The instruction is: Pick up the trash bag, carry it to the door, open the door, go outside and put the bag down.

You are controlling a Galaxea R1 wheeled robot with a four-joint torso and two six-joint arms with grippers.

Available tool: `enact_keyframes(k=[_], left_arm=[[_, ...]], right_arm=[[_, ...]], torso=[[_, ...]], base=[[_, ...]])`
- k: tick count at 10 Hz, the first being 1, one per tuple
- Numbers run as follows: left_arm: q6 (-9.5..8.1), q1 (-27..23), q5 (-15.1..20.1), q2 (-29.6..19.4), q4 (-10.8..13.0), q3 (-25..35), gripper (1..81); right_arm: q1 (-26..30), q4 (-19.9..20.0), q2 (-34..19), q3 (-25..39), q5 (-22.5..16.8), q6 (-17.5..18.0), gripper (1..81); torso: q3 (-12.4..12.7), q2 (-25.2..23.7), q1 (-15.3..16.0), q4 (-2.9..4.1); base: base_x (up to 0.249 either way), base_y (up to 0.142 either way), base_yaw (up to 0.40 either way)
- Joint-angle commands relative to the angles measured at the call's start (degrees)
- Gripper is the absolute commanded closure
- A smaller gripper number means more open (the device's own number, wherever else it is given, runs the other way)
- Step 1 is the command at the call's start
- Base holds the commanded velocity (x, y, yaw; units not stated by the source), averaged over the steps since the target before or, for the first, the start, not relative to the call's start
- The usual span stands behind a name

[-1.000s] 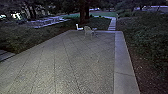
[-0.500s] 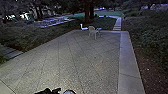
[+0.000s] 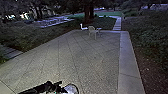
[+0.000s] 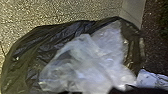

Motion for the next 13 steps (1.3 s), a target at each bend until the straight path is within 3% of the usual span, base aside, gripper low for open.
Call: enact_keyframes(k=[1, 4, 6, 7, 8, 9, 11, 12, 13], left_arm=[[0.19, -8.8, 4.8, -2.2, -1.4, -1.1, 1.0], [0.28, -6.1, 5.6, -2.6, -1.5, -1.2, 1.0], [1.58, 1.9, 5.9, -0.8, -0.2, -1.2, 1.0], [3.07, 6.8, 5.3, 0.5, 1.6, -1.2, 1.0], [4.76, 11.0, 3.9, 1.2, 2.4, -1.2, 1.0], [7.46, 15.5, 2.7, 2.1, 2.4, -1.2, 1.0], [11.87, 22.8, 0.7, 3.4, 2.4, -1.2, 1.0], [14.06, 26.0, -0.5, 4.0, 2.4, -1.2, 1.0], [16.19, 29.0, -0.8, 4.5, 2.4, -1.2, 1.0]], right_arm=[[1.3, 0.2, 1.8, 1.7, -2.6, 0.3, 1.0], [1.2, 0.3, 1.8, 1.7, -2.6, 0.3, 1.0], [1.2, 0.2, 1.9, 1.7, -2.6, 0.3, 1.0], [1.3, 0.2, 1.9, 1.7, -2.6, 0.3, 1.0], [1.3, 0.2, 1.9, 1.7, -2.6, 0.3, 1.0], [1.3, 0.2, 1.8, 1.7, -2.6, 0.3, 1.0], [1.5, 0.2, 1.8, 1.6, -2.5, 0.5, 1.0], [1.6, 0.1, 1.8, 1.6, -2.5, 0.7, 1.0], [1.6, 0.2, 1.8, 1.6, -2.5, 0.8, 1.0]], torso=[[0.0, 0.0, 0.0, 0.00], [0.0, 0.0, 0.0, 0.00], [4.6, 0.0, 0.0, 0.00], [6.1, 0.0, 0.0, 0.00], [5.7, 0.0, 0.0, 0.00], [3.4, 0.0, 0.0, 0.00], [5.1, 0.0, -0.1, 0.00], [5.6, 0.0, -0.1, -3.26], [5.5, 0.0, -0.1, -5.65]], base=[[0.000, 0.000, 0.000], [0.000, 0.000, 0.000], [0.000, 0.000, 0.000], [0.000, 0.000, 0.000], [0.000, 0.000, 0.000], [0.000, 0.000, 0.000], [0.000, 0.000, 0.000], [0.000, 0.000, 0.000], [0.000, 0.000, 0.000]])
